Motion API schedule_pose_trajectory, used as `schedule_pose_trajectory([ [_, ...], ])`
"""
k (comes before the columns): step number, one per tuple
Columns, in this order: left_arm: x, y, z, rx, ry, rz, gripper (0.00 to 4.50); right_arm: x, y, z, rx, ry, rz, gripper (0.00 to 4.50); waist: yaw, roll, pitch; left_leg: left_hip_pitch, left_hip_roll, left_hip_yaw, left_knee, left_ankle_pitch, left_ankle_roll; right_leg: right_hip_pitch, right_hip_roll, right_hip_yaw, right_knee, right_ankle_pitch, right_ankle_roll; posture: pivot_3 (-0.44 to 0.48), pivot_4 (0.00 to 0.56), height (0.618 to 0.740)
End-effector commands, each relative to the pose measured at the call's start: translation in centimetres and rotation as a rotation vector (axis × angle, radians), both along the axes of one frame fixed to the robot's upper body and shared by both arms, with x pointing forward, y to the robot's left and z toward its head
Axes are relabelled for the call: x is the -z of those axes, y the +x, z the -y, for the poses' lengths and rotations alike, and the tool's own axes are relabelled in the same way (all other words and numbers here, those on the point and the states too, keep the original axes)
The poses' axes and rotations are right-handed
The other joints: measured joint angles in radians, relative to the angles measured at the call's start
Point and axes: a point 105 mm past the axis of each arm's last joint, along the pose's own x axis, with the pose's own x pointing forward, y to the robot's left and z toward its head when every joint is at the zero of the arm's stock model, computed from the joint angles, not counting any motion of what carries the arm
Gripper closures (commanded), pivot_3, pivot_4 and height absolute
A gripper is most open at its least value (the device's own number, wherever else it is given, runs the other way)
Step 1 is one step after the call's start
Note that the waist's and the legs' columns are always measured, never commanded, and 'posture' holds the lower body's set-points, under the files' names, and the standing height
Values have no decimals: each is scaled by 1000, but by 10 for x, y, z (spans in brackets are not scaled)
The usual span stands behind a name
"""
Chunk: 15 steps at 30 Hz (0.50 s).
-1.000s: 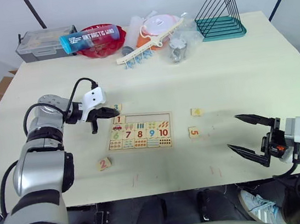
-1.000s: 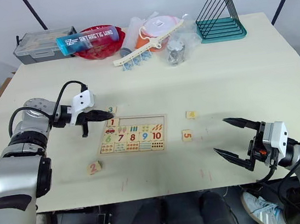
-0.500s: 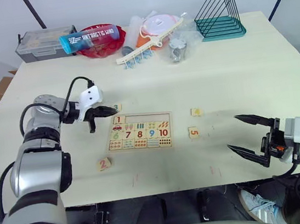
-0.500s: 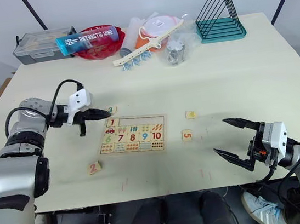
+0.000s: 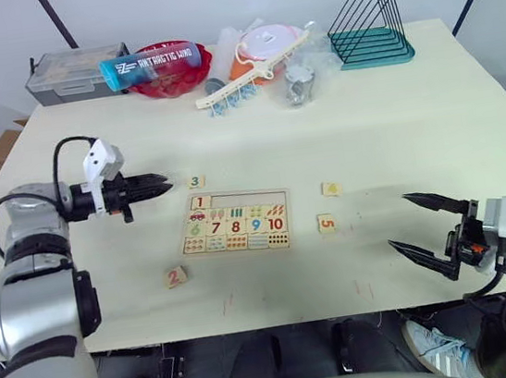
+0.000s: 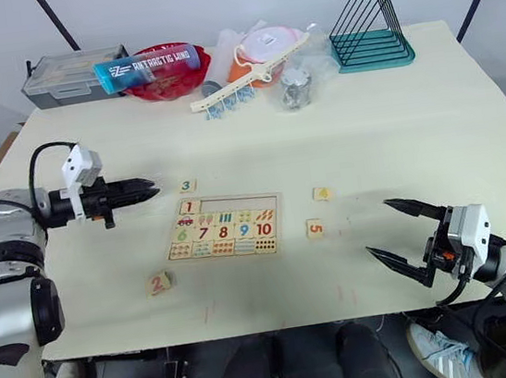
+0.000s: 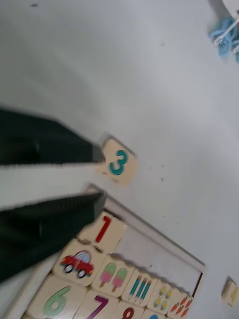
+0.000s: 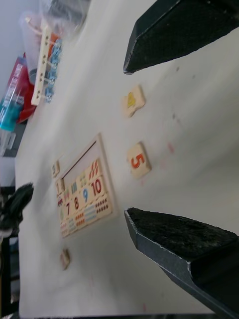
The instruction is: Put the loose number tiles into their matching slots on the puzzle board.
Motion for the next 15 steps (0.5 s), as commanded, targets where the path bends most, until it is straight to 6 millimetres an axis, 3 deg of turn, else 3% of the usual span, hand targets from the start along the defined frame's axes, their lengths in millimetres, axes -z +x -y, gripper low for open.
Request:
schedule_pose_trajectory([
  [1,-17,-6,-12,-22,-43,76,1675,-8,3,11,54,-9,27,0,1,0,0,0,0,0,0,0,0,0,0,0,0,0,0,0,150,740],
  [2,-16,-9,-15,-30,-55,83,1341,-8,4,13,67,-7,23,0,1,0,0,0,0,0,0,0,0,0,0,0,0,0,0,0,150,740],
  [4,-13,-16,-18,-36,-68,91,208,-8,5,15,90,-2,15,0,2,0,0,0,0,-1,0,0,0,0,0,0,0,0,0,0,150,740],
  [5,-9,-22,-21,-39,-78,92,32,-8,5,16,98,4,8,0,1,0,0,0,0,-1,0,0,0,0,0,0,0,0,0,0,150,740],
  [15,26,-92,-32,-110,-153,82,32,-4,-7,25,194,30,-65,0,4,1,0,2,5,-2,-1,0,0,0,-1,4,0,0,0,0,150,740],
])
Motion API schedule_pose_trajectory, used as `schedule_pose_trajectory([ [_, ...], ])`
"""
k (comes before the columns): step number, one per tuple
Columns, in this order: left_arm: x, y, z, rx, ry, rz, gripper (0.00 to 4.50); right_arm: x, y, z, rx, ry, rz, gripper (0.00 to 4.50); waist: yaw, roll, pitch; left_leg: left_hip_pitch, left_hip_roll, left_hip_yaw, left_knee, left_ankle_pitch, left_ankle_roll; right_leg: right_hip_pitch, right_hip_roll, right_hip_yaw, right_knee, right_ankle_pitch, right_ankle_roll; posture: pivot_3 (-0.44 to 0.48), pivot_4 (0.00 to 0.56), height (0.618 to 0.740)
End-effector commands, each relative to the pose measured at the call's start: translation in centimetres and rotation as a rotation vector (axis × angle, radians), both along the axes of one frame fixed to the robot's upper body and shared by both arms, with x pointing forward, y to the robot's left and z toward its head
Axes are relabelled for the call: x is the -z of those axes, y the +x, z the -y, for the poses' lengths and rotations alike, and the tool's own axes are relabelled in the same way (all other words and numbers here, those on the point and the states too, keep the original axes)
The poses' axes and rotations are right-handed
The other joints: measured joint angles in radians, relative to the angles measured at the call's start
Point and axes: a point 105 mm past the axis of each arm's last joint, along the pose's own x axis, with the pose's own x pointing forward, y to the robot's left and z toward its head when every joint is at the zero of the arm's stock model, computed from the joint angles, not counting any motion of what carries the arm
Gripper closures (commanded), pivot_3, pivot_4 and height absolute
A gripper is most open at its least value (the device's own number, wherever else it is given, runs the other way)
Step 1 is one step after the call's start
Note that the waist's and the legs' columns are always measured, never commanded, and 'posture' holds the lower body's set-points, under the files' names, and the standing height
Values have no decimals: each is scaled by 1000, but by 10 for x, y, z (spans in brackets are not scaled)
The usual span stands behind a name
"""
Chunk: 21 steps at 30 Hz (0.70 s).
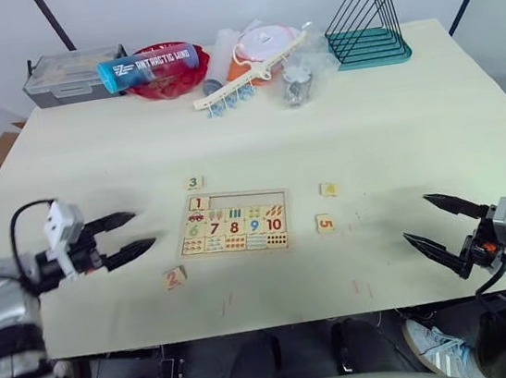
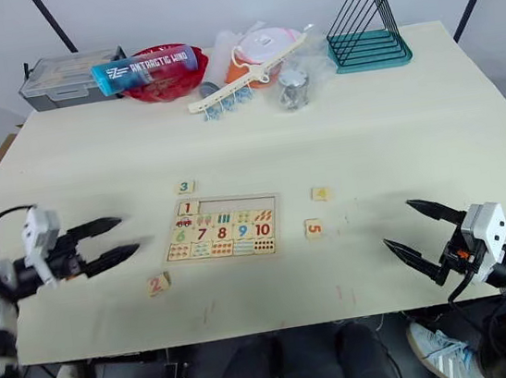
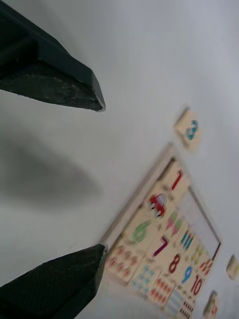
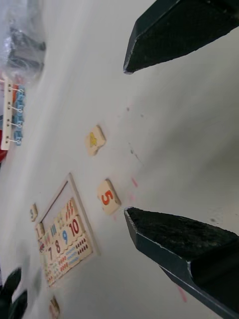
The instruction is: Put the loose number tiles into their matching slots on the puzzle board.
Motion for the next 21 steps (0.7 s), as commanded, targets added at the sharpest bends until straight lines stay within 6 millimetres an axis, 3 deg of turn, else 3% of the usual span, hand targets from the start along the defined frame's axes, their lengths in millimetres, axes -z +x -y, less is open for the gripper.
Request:
schedule_pose_trajectory([
  [1,-13,-12,2,-10,-26,75,32,-16,-4,5,35,10,43,0,6,0,0,0,0,0,0,0,0,0,-1,0,0,0,0,0,150,740],
  [11,4,-67,26,-58,-47,76,32,-12,-29,9,107,11,-18,0,16,2,-2,1,1,2,-1,-1,1,1,-2,1,-2,0,0,0,150,740],
  [16,13,-81,41,-71,-47,60,32,-9,-35,8,133,9,-28,0,22,3,-3,2,1,2,-1,-1,1,2,-1,1,-2,-2,-3,0,150,740],
  [21,13,-79,40,-159,-40,119,32,-10,-36,9,158,-1,-11,0,23,4,-4,2,0,2,-1,-1,1,3,-1,1,-3,-2,-4,0,150,740],
])
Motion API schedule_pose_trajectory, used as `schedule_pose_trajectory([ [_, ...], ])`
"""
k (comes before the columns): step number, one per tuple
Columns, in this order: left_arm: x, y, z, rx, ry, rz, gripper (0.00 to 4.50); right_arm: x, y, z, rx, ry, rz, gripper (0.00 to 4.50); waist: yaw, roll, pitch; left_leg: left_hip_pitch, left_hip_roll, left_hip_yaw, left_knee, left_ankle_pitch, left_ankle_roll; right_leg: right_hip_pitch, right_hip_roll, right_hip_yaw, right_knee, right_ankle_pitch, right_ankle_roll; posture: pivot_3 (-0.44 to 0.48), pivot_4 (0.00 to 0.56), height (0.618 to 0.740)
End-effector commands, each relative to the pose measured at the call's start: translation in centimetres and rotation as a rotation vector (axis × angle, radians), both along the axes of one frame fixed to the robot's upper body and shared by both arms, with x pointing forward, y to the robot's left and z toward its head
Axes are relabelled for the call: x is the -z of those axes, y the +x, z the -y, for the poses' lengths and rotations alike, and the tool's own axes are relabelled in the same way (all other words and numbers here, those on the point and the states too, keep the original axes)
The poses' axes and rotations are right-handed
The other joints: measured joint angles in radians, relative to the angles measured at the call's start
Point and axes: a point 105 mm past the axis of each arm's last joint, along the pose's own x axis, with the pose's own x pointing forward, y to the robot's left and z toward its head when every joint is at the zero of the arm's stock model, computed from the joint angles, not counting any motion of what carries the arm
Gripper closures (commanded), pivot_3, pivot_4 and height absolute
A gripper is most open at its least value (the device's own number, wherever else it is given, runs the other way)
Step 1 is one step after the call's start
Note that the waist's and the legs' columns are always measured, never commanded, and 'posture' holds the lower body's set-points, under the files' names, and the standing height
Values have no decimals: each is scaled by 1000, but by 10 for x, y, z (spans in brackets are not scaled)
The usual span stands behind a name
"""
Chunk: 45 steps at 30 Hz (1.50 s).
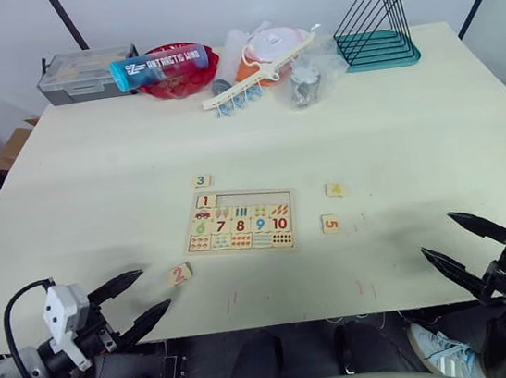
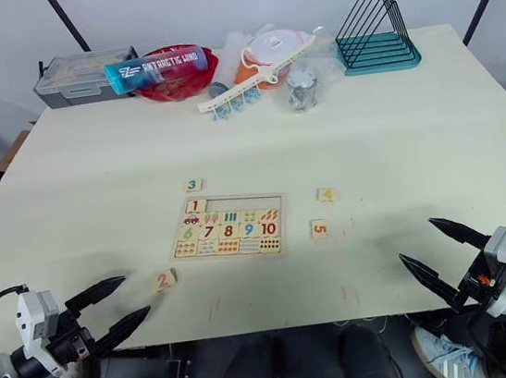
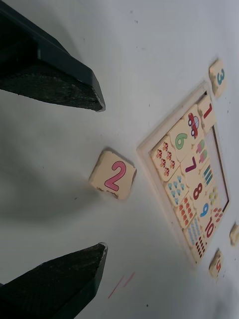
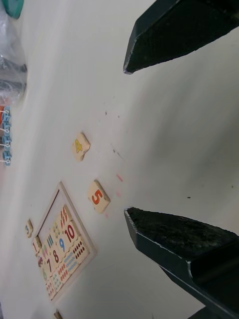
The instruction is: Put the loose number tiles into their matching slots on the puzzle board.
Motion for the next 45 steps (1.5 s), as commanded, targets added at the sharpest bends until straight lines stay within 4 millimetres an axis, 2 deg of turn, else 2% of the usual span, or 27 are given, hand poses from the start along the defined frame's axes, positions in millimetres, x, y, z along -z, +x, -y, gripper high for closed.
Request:
schedule_pose_trajectory([
  [1,-11,3,-1,-62,23,91,32,-12,-2,1,23,-19,58,0,0,0,0,0,0,0,0,0,0,0,0,0,0,0,0,0,150,740],
  [13,-1,-9,13,-137,-10,92,32,-9,-2,-5,2,-22,54,0,-1,0,0,0,0,0,0,0,0,0,0,0,0,-1,-1,0,150,740],
  [22,4,-6,17,-246,-43,120,32,-6,-5,-5,-14,-14,47,0,0,0,0,0,-1,0,0,0,0,0,1,0,-1,-1,-1,0,150,740],
  [26,3,2,12,-342,-56,140,32,-4,-7,-6,-2,-13,46,0,0,0,-1,0,-1,0,0,0,0,1,1,0,-1,-1,-1,0,150,740],
  [31,2,6,17,-286,-56,134,32,0,-10,-5,10,-13,38,0,0,0,-1,0,-1,0,0,0,0,1,1,0,-1,-1,-1,0,150,740],
  [40,10,1,24,-182,-27,88,32,3,-11,-6,14,-14,38,0,0,1,-1,0,-1,0,0,0,0,0,1,0,-1,-1,-1,0,150,740],
  [45,12,1,19,-196,-20,86,32,5,-11,-8,7,-14,40,0,0,1,-1,0,-1,0,0,0,0,0,1,0,-1,-1,-1,0,150,740],
])
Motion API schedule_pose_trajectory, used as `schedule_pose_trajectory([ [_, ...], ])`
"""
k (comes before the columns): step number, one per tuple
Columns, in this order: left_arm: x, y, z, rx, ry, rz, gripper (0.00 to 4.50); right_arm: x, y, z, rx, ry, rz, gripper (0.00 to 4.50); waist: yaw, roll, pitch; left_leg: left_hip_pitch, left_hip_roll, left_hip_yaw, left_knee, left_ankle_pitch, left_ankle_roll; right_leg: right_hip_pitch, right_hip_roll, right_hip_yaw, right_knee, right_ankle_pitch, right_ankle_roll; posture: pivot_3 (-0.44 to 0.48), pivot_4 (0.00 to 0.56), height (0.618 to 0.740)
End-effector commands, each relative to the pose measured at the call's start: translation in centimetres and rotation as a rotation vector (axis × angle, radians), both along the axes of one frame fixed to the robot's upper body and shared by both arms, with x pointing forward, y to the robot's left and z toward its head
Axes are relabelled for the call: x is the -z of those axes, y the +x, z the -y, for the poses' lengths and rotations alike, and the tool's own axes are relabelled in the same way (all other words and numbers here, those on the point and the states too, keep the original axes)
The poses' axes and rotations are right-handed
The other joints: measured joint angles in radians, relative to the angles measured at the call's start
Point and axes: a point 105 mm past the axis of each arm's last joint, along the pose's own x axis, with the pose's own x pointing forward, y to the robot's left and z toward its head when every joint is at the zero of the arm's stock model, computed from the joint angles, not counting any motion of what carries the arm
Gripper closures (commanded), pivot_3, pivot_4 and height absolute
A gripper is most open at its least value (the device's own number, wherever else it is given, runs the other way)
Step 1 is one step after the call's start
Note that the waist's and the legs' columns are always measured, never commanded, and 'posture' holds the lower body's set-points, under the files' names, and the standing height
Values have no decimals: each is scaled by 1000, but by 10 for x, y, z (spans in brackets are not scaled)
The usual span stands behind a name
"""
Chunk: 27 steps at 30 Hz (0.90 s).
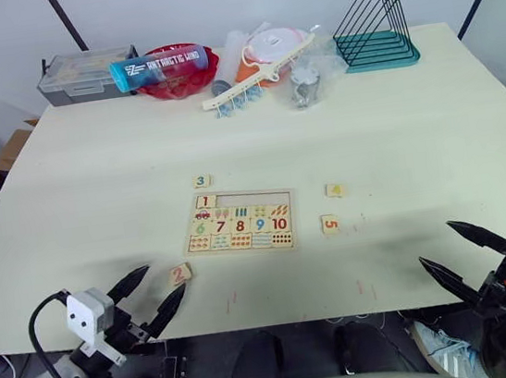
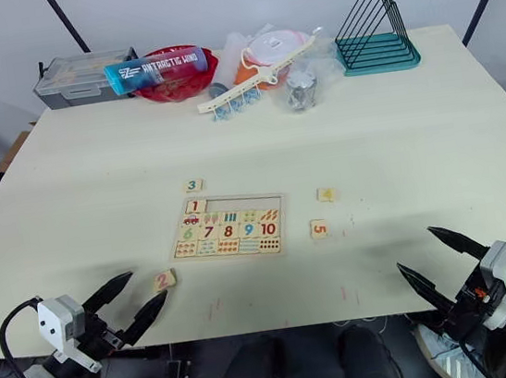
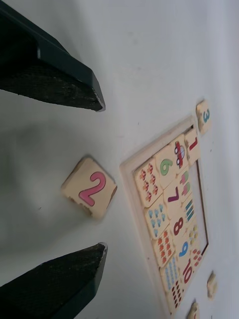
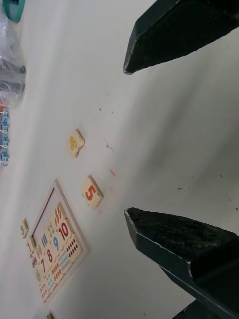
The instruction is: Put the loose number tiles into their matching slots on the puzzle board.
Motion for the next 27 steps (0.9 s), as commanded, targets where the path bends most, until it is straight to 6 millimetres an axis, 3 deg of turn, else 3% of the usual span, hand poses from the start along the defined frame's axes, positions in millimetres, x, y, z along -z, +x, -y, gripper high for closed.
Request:
schedule_pose_trajectory([
  [1,-2,0,-5,4,34,15,32,-5,0,-3,-16,-7,31,0,0,0,0,0,0,0,0,0,0,0,0,0,0,0,0,0,150,740],
  [9,-1,4,-13,134,138,-4,32,-7,1,-5,-77,-8,32,0,0,0,0,0,0,0,0,0,0,0,0,0,0,0,0,0,150,740],
  [16,-7,14,-12,372,242,-23,32,-14,-1,-11,-195,-7,30,0,0,0,0,0,0,0,0,0,0,0,0,0,0,0,0,0,150,740],
  [27,-17,43,-17,660,353,-75,32,-24,-5,-27,-416,-33,54,0,-2,1,1,0,-2,1,0,0,0,0,1,-1,0,2,4,0,150,740],
])
